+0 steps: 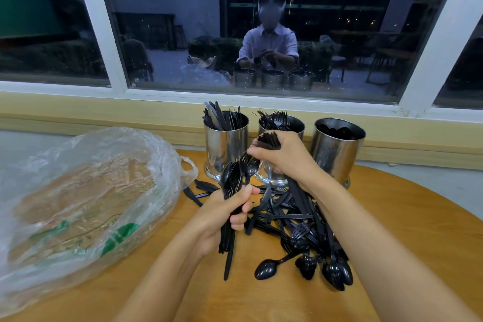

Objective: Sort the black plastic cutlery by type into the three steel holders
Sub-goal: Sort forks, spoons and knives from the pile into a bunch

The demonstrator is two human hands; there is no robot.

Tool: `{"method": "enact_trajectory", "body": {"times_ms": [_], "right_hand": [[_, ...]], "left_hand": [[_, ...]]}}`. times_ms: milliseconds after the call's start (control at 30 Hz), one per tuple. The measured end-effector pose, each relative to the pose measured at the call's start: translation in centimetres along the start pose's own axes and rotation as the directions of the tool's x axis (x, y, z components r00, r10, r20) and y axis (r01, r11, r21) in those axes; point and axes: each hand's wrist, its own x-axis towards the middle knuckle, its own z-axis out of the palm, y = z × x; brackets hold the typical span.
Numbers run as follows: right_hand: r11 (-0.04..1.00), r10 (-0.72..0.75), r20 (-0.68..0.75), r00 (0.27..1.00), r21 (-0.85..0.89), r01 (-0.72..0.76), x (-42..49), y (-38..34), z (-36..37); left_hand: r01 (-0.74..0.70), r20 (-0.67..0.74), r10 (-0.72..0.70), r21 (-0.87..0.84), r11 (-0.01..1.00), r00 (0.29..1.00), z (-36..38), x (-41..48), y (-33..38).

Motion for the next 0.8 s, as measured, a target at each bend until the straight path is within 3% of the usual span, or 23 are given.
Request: {"method": "enact_trajectory", "body": {"times_ms": [167, 233, 333, 400, 467, 567, 700, 800], "right_hand": [[0.997, 0.032, -0.312, 0.950, 0.081, -0.007, 0.7, 0.8, -3.1], [0.992, 0.056, -0.354, 0.934, 0.123, -0.013, 0.8, 1.4, -4.7], [0.990, 0.144, -0.094, 0.985, 0.018, -0.143, 0.4, 1.8, -5.4], [0.976, 0.189, 0.080, 0.979, -0.121, -0.178, 0.0, 2.0, -4.4], [0.979, 0.179, 0.145, 0.973, -0.122, -0.162, -0.3, 2.6, -3.1], [0.990, 0.138, 0.105, 0.985, 0.004, -0.139, -0.4, 3.5, -1.9], [0.945, 0.173, -0.170, 0.970, 0.307, -0.115, -0.4, 4.4, -1.0], [0.857, 0.206, -0.134, 0.969, 0.503, -0.113, -1.0, 4.6, -0.2]], "left_hand": [[0.036, -0.097, -0.040, -0.046, 0.998, 0.994, -1.9, 0.7, -0.6], [0.011, -0.174, -0.025, -0.078, 0.997, 0.984, -2.7, 1.0, -0.8], [-0.056, -0.227, 0.036, -0.083, 0.995, 0.973, -2.8, 1.4, -0.9], [-0.065, -0.171, 0.067, 0.012, 0.998, 0.983, -2.0, 1.5, -0.6], [-0.060, -0.108, 0.077, 0.156, 0.986, 0.991, -0.7, 1.6, -0.4], [-0.052, -0.172, 0.101, 0.268, 0.962, 0.980, 0.7, 2.0, -0.7], [-0.102, -0.265, 0.128, 0.107, 0.989, 0.956, 1.1, 2.5, -1.0], [-0.108, -0.251, 0.120, 0.062, 0.992, 0.961, 2.1, 2.7, -0.9]]}}
